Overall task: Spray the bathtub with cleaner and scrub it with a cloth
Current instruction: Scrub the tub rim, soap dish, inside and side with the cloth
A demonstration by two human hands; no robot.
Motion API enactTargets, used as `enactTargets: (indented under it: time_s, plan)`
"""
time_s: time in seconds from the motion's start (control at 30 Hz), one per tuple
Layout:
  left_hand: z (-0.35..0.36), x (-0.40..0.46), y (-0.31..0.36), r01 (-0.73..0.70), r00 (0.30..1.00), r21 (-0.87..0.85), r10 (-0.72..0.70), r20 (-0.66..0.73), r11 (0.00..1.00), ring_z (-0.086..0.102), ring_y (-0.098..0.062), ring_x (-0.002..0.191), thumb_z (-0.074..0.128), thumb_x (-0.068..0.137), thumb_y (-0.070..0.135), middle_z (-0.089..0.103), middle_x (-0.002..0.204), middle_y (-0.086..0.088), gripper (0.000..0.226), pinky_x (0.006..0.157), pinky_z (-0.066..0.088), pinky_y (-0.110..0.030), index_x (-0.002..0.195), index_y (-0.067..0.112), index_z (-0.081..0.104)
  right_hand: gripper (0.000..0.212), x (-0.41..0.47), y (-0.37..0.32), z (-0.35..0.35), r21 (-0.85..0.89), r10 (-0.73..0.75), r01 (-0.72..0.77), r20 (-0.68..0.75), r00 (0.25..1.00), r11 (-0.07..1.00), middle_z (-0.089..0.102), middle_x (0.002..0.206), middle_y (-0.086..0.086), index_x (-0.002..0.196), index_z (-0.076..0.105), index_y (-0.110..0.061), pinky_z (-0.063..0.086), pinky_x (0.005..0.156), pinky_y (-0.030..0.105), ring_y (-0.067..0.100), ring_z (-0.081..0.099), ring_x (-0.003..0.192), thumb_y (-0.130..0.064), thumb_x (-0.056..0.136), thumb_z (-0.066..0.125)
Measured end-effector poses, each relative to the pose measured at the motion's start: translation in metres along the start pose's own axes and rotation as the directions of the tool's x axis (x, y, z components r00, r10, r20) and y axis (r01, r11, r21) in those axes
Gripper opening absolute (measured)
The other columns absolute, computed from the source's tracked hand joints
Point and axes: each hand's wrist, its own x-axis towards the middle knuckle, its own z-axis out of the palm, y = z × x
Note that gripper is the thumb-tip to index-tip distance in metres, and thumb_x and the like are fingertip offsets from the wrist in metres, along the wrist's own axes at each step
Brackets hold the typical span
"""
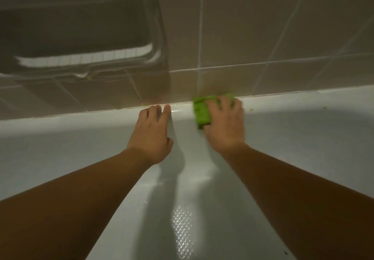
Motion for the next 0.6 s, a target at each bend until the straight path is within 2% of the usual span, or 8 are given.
enactTargets:
  time_s: [0.07, 0.17, 0.23, 0.3, 0.4, 0.53, 0.6]
  plan:
    - [0.001, 0.001, 0.004, -0.001, 1.0, 0.02, 0.001, -0.01, 1.0, 0.027, -0.032, 0.135, 0.067, 0.087, 0.032, 0.033, 0.151, -0.013, 0.089, 0.115, 0.032, -0.041, 0.16, 0.014, 0.02, 0.053, 0.002, -0.019, 0.006, 0.05, -0.132, 0.13, 0.036, 0.991, 0.99, 0.056, 0.129, 0.01, 0.126, 0.062, -0.024, 0.041, 0.097, 0.047, 0.039, 0.043, 0.114, -0.03, 0.074, 0.07]
    - [0.001, 0.002, 0.012, -0.007, 1.0, 0.041, 0.007, -0.012, 0.999, 0.03, -0.034, 0.134, 0.067, 0.087, 0.035, 0.035, 0.148, -0.014, 0.09, 0.114, 0.033, -0.043, 0.16, 0.013, 0.021, 0.061, 0.006, 0.005, -0.003, 0.023, -0.191, 0.19, 0.075, 0.979, 0.982, 0.054, 0.132, 0.011, 0.13, 0.06, -0.025, 0.04, 0.097, 0.047, 0.04, 0.043, 0.114, -0.027, 0.071, 0.078]
    - [0.002, 0.005, 0.021, -0.021, 1.0, 0.047, 0.021, -0.003, 0.999, 0.03, -0.033, 0.135, 0.066, 0.088, 0.037, 0.034, 0.15, -0.012, 0.09, 0.115, 0.033, -0.042, 0.161, 0.015, 0.018, 0.062, 0.007, 0.051, -0.014, -0.032, -0.102, 0.105, 0.082, 0.991, 0.994, 0.053, 0.133, 0.013, 0.131, 0.06, -0.024, 0.039, 0.098, 0.046, 0.041, 0.044, 0.114, -0.031, 0.072, 0.079]
    - [0.005, 0.008, 0.03, -0.032, 0.999, 0.04, 0.032, -0.002, 0.999, 0.03, -0.032, 0.135, 0.065, 0.089, 0.039, 0.032, 0.151, -0.01, 0.09, 0.115, 0.033, -0.041, 0.161, 0.017, 0.015, 0.061, 0.006, 0.105, -0.026, -0.07, 0.046, -0.041, 0.074, 0.996, 0.997, 0.048, 0.138, 0.014, 0.135, 0.056, -0.023, 0.036, 0.103, 0.047, 0.041, 0.04, 0.121, -0.032, 0.078, 0.076]
    - [0.012, 0.013, 0.043, -0.029, 0.999, 0.03, 0.029, -0.014, 0.999, 0.029, -0.032, 0.135, 0.065, 0.089, 0.04, 0.031, 0.152, -0.009, 0.091, 0.116, 0.034, -0.043, 0.161, 0.019, 0.014, 0.053, 0.004, 0.146, -0.037, -0.054, 0.2, -0.2, 0.007, 0.98, 0.978, 0.042, 0.139, 0.014, 0.136, 0.053, -0.02, 0.035, 0.109, 0.05, 0.041, 0.034, 0.125, -0.022, 0.085, 0.066]
    - [0.018, 0.016, 0.058, -0.004, 1.0, 0.02, 0.005, -0.028, 1.0, 0.026, -0.035, 0.137, 0.067, 0.088, 0.04, 0.03, 0.152, -0.01, 0.091, 0.117, 0.033, -0.047, 0.16, 0.019, 0.015, 0.042, 0.006, 0.148, -0.036, 0.119, 0.252, -0.245, -0.046, 0.967, 0.962, 0.044, 0.135, 0.012, 0.129, 0.056, -0.016, 0.036, 0.107, 0.053, 0.04, 0.035, 0.123, -0.013, 0.087, 0.06]
    - [0.019, 0.018, 0.064, 0.002, 1.0, 0.023, -0.001, -0.027, 1.0, 0.025, -0.034, 0.138, 0.066, 0.088, 0.04, 0.028, 0.152, -0.009, 0.091, 0.117, 0.032, -0.046, 0.16, 0.021, 0.014, 0.045, 0.003, 0.143, -0.035, 0.207, 0.258, -0.239, -0.07, 0.964, 0.949, 0.045, 0.135, 0.013, 0.131, 0.056, -0.015, 0.037, 0.107, 0.053, 0.04, 0.036, 0.122, -0.013, 0.085, 0.059]
